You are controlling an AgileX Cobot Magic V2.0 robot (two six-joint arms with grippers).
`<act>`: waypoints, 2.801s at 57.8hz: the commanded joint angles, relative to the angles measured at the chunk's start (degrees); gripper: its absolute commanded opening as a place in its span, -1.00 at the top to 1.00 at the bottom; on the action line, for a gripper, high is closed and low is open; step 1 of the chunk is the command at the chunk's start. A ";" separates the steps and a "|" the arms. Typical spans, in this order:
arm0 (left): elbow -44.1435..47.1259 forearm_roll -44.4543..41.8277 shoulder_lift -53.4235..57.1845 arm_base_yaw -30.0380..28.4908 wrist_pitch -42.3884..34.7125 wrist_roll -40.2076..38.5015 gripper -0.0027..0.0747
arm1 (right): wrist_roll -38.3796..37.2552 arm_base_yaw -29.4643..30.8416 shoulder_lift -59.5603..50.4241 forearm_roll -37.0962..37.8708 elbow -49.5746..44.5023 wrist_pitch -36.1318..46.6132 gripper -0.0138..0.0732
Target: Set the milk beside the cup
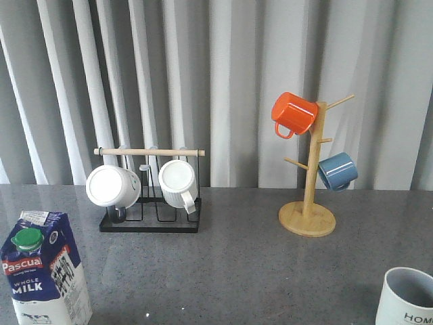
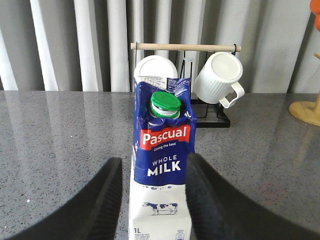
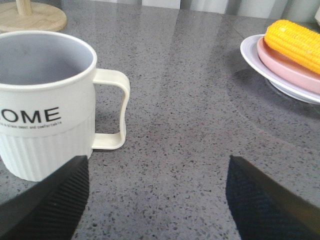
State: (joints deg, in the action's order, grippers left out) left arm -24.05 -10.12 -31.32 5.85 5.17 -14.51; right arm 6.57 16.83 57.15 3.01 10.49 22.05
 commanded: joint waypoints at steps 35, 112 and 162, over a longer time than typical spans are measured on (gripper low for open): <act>-2.17 0.37 -0.56 -0.10 -4.28 -0.16 0.14 | -16.92 9.63 11.50 23.98 5.87 13.75 -0.54; -2.17 0.37 -0.56 -0.10 -4.23 -0.16 0.14 | -11.41 9.63 17.97 23.88 5.57 26.05 -0.48; -2.17 0.37 -0.56 -0.10 -4.23 -0.16 0.14 | -8.93 9.63 27.76 22.60 9.89 29.43 -0.48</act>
State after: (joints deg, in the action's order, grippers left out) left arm -24.05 -10.12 -31.32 5.85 5.17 -14.51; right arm -2.69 26.06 85.32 25.79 18.42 46.57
